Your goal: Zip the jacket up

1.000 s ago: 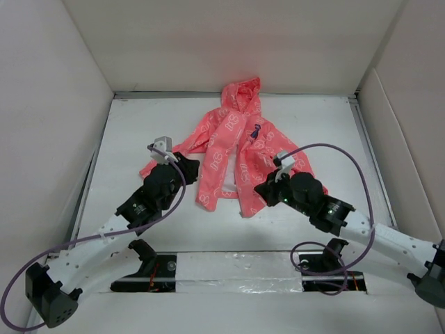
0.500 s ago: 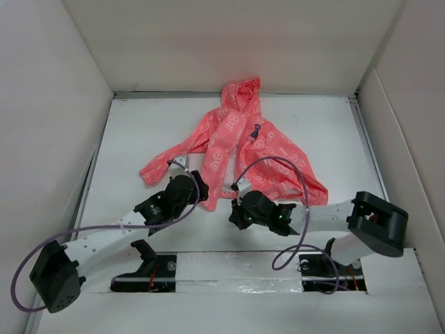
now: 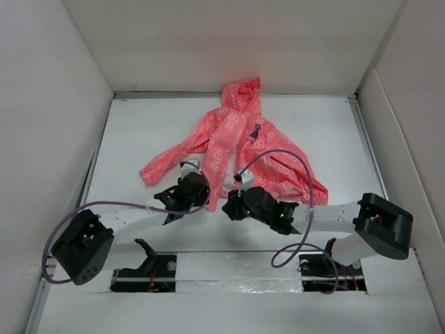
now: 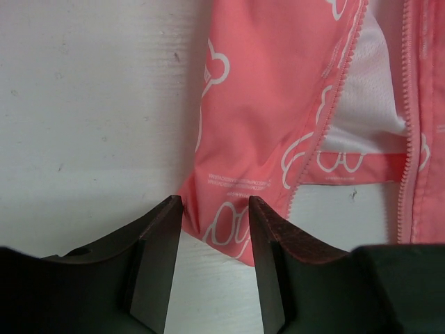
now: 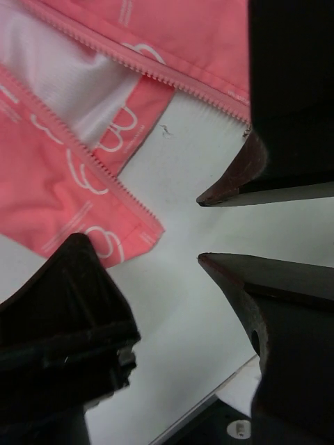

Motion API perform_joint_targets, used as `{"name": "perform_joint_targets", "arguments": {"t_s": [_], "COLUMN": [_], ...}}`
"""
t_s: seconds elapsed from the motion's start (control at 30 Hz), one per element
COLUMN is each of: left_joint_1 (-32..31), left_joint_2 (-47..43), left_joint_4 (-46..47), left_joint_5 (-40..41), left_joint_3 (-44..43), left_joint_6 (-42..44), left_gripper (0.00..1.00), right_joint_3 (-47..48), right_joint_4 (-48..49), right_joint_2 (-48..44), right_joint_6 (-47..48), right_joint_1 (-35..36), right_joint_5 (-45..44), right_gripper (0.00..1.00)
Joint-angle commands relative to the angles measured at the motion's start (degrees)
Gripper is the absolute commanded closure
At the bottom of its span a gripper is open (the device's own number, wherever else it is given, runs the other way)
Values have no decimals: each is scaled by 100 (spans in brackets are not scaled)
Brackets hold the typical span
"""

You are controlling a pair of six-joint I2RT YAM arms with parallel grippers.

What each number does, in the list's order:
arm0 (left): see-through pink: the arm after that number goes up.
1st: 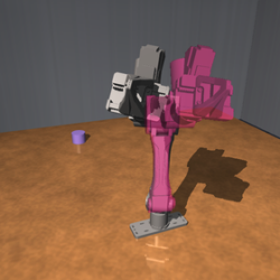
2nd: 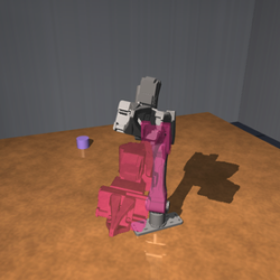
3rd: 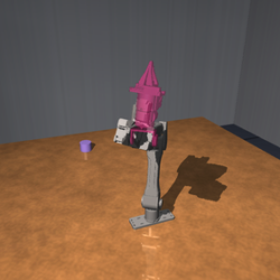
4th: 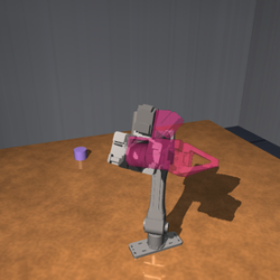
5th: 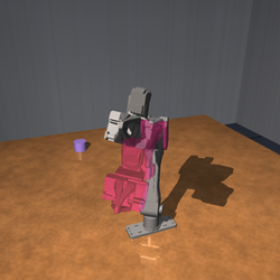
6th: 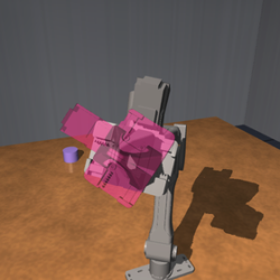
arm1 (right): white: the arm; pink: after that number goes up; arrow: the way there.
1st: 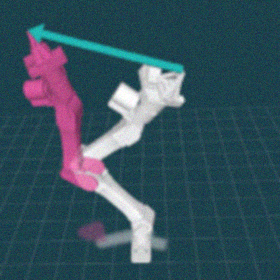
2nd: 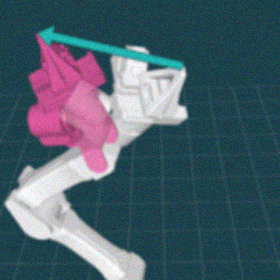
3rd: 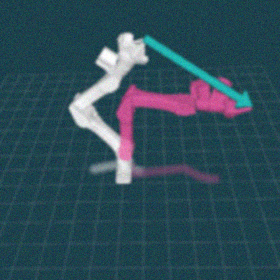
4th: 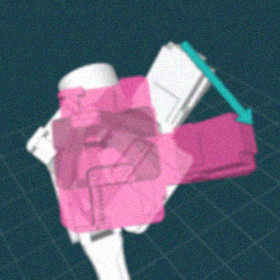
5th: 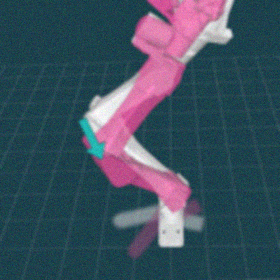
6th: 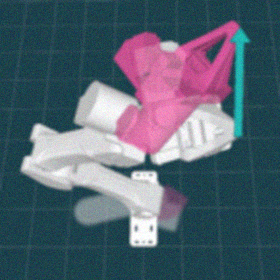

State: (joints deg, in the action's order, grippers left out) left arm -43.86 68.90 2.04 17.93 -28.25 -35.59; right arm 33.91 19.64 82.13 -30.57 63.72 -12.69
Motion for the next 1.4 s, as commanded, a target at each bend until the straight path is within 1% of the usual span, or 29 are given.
{"name": "perform_joint_targets", "arguments": {"t_s": [0.0, 0.03, 0.13, 0.17, 0.23, 0.27, 0.3, 0.37, 0.43, 0.47, 0.5, 0.57, 0.6, 0.63, 0.77, 0.9, 0.93, 1.0, 1.07, 1.17, 1.23, 1.27, 1.37], "left_joint_1": [9, 9, 9, 9, 9, 9, 9, 9, 70, 131, 132, 193, 193, 193, 193, 193, 193, 193, 193, 193, 193, 193, 193], "left_joint_2": [210, 263, 457, 492, 536, 502, 336, 63, -455, -666, -1068, -1404, -1667, -1765, -2179, -2495, -2531, -2645, -2698, -2759, -2786, -2786, -2768], "left_joint_4": [314, 332, 463, 490, 534, 543, 586, 832, 1016, 1122, 1253, 1657, 1833, 2096, 2782, 3407, 3556, 3688, 4022, 4523, 4830, 4927, 5069], "left_joint_5": [-70, -97, -202, -237, -317, -343, -474, -650, -791, -852, -1001, -1177, -1317, -1362, -1468, -1433, -1424, -1424, -1450, -1477, -1468, -1477, -1468], "left_joint_3": [-295, -313, -330, -339, -357, -348, -322, -199, -50, 29, 126, 372, 451, 591, 987, 1400, 1514, 1629, 1849, 2165, 2323, 2368, 2429], "left_joint_6": [193, 211, 228, 228, 193, 71, 27, -139, -499, -614, -737, -1140, -1265, -1527, -2047, -2469, -2557, -2680, -2820, -3032, -3094, -3103, -3103], "left_gripper": [62, 64, 76, 86, 100, 100, 100, 100, 100, 100, 100, 100, 100, 100, 100, 100, 100, 100, 100, 100, 100, 100, 100], "right_joint_3": [-60, -69, -60, -51, -43, -34, -34, -34, -42, -42, -42, -8, 10, 28, 133, 63, 28, 19, 1, 10, -42, -138, -358], "right_joint_4": [32, 14, -74, -118, -162, -188, -249, -320, -460, -504, -583, -663, -698, -733, -699, -68, 39, 258, 417, 471, 427, 409, 636], "right_joint_2": [-337, -381, -496, -505, -566, -584, -619, -759, -1004, -1110, -1224, -1522, -1594, -1655, -1867, -2034, -2069, -2078, -2008, -1807, -1727, -1700, -1726], "right_joint_6": [147, 174, 200, 200, 218, 218, 218, 209, 139, 121, 95, -28, -107, -264, -792, -1205, -1284, -1390, -1461, -1680, -1890, -1874, -1909], "right_joint_1": [17, 17, 17, 17, 17, 17, 17, 17, 17, 17, 17, 17, 17, -35, -219, -396, -465, -518, -519, -519, -519, -519, -519], "right_joint_5": [-357, -366, -401, -436, -454, -463, -463, -454, -471, -445, -419, -401, -401, -401, -401, -331, -313, -252, -69, 169, 214, 205, 118], "right_gripper": [61, 61, 61, 61, 60, 59, 54, 51, 43, 41, 36, 32, 31, 31, 28, 25, 25, 21, 20, 22, 26, 28, 30]}}
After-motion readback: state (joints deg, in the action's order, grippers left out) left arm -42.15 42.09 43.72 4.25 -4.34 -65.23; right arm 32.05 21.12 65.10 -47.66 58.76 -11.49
